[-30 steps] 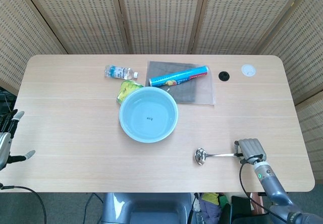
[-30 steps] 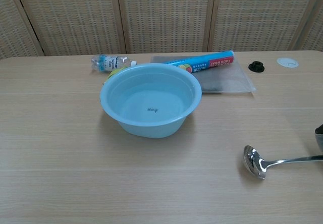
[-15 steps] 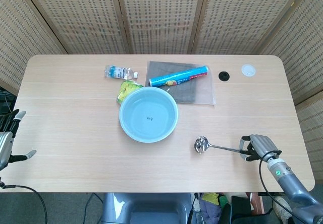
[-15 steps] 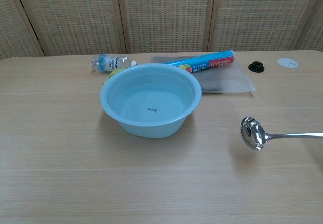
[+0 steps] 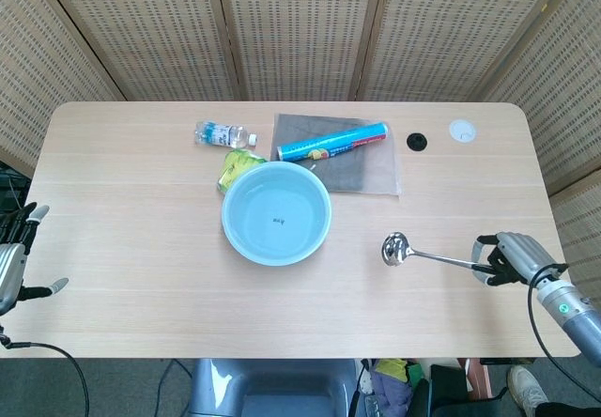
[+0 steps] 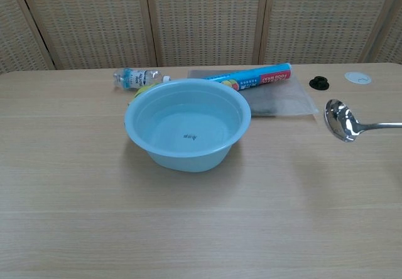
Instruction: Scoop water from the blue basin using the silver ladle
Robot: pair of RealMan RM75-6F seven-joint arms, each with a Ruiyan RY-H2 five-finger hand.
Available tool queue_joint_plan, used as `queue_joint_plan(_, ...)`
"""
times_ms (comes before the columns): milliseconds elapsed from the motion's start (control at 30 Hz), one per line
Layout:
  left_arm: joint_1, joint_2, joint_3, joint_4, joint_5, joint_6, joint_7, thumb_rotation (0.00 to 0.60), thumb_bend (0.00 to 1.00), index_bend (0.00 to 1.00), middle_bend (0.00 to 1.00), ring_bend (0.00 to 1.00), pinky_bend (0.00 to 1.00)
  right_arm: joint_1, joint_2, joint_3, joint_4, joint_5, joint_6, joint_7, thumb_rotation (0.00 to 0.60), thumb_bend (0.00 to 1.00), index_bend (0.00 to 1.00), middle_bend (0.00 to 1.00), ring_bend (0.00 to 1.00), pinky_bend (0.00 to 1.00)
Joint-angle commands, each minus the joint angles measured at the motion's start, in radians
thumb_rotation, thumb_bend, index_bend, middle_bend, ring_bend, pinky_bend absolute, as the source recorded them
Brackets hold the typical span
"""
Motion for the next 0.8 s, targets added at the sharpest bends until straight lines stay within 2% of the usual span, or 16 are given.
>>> queue_joint_plan(33, -0.004, 0.001, -0.003, 0.001, -0.007, -0.005, -0.001, 0.600, 0.00, 0.00, 0.00, 0.00, 0.00, 0.037, 0.073, 0.018, -0.035, -0.002, -0.013, 0.020, 0.600, 1.00, 0.90, 0.97, 1.00, 1.00)
queue_joint_plan(233, -0.009, 0.004, -0.007, 0.001, -0.020, -0.014, -0.006, 0.600, 0.00, 0.00, 0.00, 0.00, 0.00, 0.140, 0.177, 0.069, -0.139, 0.051, -0.130, -0.049, 0.600, 1.00, 0.90, 0.97, 1.00, 1.00)
queue_joint_plan(400, -0.011, 0.006, -0.008, 0.002, -0.025, -0.018, -0.013, 0.600, 0.00, 0.00, 0.00, 0.00, 0.00, 0.249, 0.211, 0.121, -0.205, 0.159, -0.278, -0.132, 0.600, 1.00, 0.90, 0.97, 1.00, 1.00)
queue_joint_plan(467, -0.013, 0.005, -0.007, 0.004, -0.025, -0.021, -0.010, 0.600, 0.00, 0.00, 0.00, 0.00, 0.00, 0.310, 0.206, 0.144, -0.215, 0.232, -0.356, -0.177, 0.600, 1.00, 0.90, 0.97, 1.00, 1.00)
queue_joint_plan(633, -0.016, 0.003, -0.008, 0.008, -0.030, -0.027, -0.014, 0.600, 0.00, 0.00, 0.00, 0.00, 0.00, 0.400, 0.175, 0.156, -0.205, 0.326, -0.444, -0.257, 0.600, 1.00, 0.90, 0.97, 1.00, 1.00)
queue_joint_plan(800, -0.017, 0.006, -0.012, 0.013, -0.039, -0.029, -0.024, 0.600, 0.00, 0.00, 0.00, 0.00, 0.00, 0.572, 0.075, 0.126, -0.154, 0.485, -0.525, -0.394, 0.600, 1.00, 0.90, 0.97, 1.00, 1.00)
